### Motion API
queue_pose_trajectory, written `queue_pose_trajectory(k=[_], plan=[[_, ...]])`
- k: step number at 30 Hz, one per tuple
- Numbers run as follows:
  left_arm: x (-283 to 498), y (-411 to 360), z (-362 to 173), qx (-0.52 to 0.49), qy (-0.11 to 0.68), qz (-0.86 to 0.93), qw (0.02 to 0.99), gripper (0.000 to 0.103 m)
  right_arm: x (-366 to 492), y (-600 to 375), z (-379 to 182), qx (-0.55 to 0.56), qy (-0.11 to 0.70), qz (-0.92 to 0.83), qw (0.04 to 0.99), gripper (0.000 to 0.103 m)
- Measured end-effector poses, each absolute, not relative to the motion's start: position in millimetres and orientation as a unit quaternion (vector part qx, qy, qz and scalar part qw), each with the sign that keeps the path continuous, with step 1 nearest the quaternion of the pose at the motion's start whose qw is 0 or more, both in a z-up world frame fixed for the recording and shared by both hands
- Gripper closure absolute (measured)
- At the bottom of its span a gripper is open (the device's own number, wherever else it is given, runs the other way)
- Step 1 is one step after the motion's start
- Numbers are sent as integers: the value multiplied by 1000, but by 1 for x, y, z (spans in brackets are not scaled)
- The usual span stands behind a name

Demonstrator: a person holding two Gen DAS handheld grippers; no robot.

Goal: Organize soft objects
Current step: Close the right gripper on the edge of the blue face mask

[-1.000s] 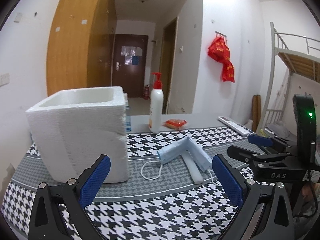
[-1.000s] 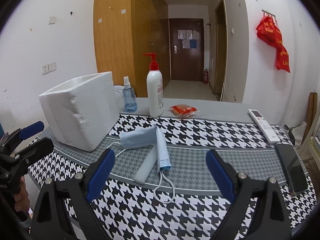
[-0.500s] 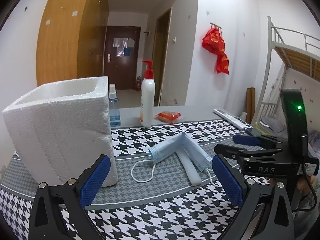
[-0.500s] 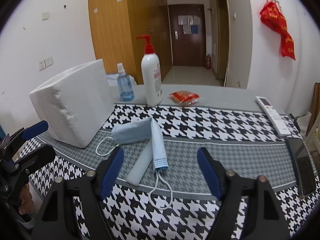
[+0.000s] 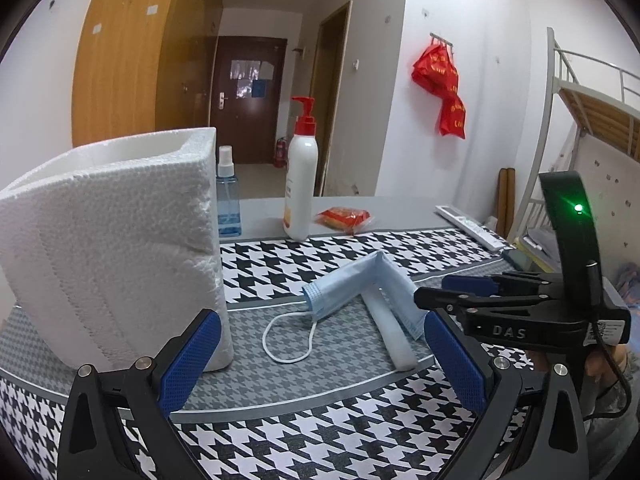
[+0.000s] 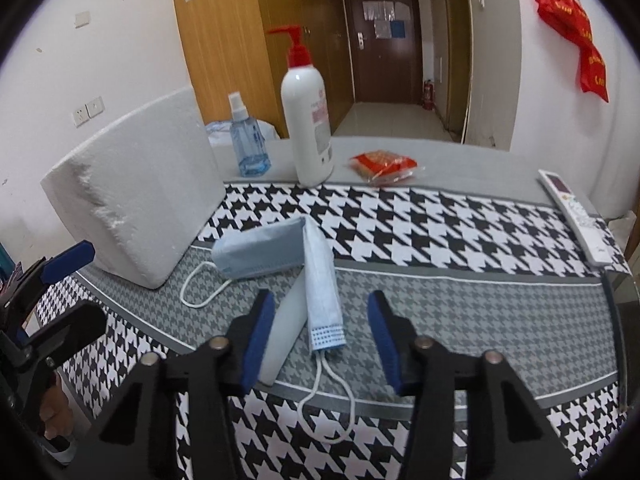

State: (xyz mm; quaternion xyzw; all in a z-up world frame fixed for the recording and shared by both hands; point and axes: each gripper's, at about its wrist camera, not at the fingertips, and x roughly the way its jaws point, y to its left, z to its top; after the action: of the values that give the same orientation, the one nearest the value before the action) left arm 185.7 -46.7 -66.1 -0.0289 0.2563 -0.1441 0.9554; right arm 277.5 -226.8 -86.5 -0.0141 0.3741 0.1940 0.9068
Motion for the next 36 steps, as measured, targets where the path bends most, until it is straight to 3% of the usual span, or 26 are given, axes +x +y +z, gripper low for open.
queue_pose_trajectory(k=[3, 8, 18, 19, 20, 21, 36], plan=[[187, -49, -67, -25, 258, -146, 955, 1, 281, -225, -90, -16, 383, 194, 903, 56], [191, -52, -69, -24, 263, -148, 953, 1, 287, -222, -94, -19, 395, 195, 898, 72], [196, -56, -72, -20, 270, -147, 951, 1, 294, -219, -101, -20, 404, 197, 893, 74], [197, -57, -73, -18, 272, -147, 951, 1, 296, -218, -102, -20, 405, 196, 893, 77], [197, -58, -73, -17, 273, -146, 951, 1, 297, -218, -103, -19, 408, 194, 892, 88], [198, -58, -73, -17, 274, -146, 950, 1, 299, -218, -105, -17, 411, 191, 891, 91], [195, -68, -72, -12, 280, -134, 950, 1, 280, -245, -81, 24, 379, 173, 909, 95]])
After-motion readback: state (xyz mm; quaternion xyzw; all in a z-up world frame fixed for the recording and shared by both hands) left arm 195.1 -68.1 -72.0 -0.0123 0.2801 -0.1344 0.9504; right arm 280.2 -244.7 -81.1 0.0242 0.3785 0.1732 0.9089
